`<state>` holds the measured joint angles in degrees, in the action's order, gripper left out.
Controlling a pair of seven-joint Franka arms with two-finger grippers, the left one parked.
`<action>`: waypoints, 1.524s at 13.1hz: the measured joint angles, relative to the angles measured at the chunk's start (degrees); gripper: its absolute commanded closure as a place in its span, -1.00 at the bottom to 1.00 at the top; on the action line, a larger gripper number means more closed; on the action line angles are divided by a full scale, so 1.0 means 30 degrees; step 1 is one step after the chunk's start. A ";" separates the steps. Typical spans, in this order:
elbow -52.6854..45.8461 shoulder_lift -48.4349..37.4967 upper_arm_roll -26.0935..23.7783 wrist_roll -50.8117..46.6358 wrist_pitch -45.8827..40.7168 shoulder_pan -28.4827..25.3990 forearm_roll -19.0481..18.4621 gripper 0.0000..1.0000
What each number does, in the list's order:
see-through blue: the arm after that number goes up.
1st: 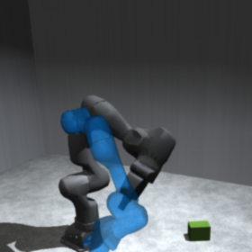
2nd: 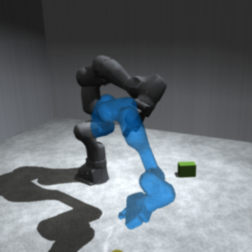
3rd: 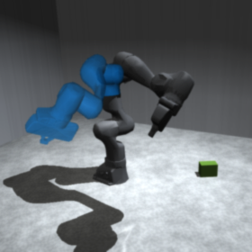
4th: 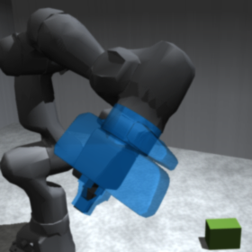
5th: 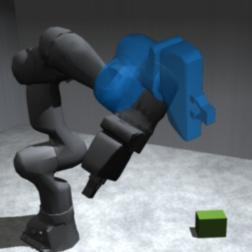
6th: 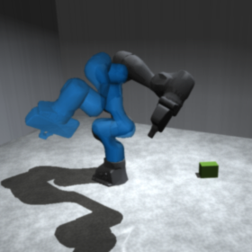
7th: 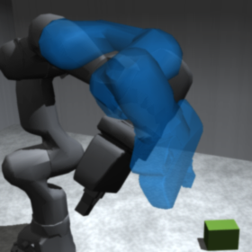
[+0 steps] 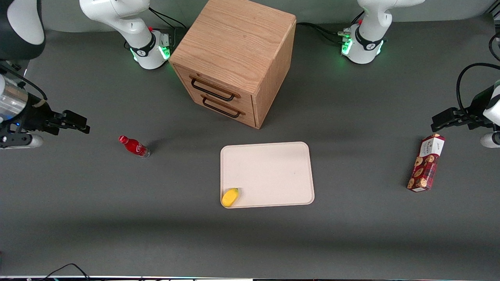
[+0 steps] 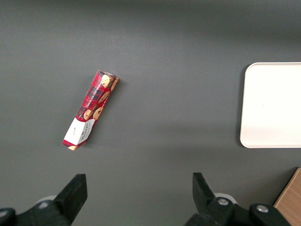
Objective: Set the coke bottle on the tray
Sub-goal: 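Move the right gripper down over the red Coca-Cola bottle, then close the right gripper around the red bottle's body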
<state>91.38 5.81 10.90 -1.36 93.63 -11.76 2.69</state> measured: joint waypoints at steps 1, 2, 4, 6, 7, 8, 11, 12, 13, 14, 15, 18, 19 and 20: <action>0.0388 0.0303 0.0013 0.0000 0.0301 0.0020 -0.0003 -1.00; 0.1119 0.0545 0.0023 0.0000 0.0933 0.0022 -0.0004 -1.00; 0.3206 0.0734 0.0026 0.0000 0.2776 0.0023 -0.0009 -1.00; 0.5421 0.0667 0.0026 0.0003 0.4673 0.0023 -0.0016 -1.00; 0.6440 0.0601 0.0026 0.0006 0.5587 0.0022 -0.0018 -1.00; 0.7362 0.0551 0.0026 0.0008 0.6489 0.0022 -0.0030 -1.00; 0.9689 0.0345 -0.0003 0.0039 0.8983 0.0018 -0.0166 -1.00; 1.0317 0.0270 -0.0063 0.0049 0.9606 0.0014 -0.0171 -1.00; 1.0811 0.0211 -0.0133 0.0040 1.0132 0.0010 -0.0171 -1.00; 1.1183 0.0160 -0.0225 0.0020 1.0509 0.0009 -0.0170 -1.00; 1.1435 0.0141 -0.0348 -0.0001 1.0774 0.0005 -0.0170 -1.00; 1.1971 0.0140 -0.0509 -0.0011 1.1545 0.0005 -0.0170 -1.00; 1.2231 0.0142 -0.0509 -0.0011 1.1887 0.0005 -0.0170 -1.00; 1.2443 0.0147 -0.0509 -0.0011 1.2051 0.0005 -0.0170 -1.00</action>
<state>128.71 6.25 9.38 -1.39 129.78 -11.74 2.17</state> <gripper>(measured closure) 0.000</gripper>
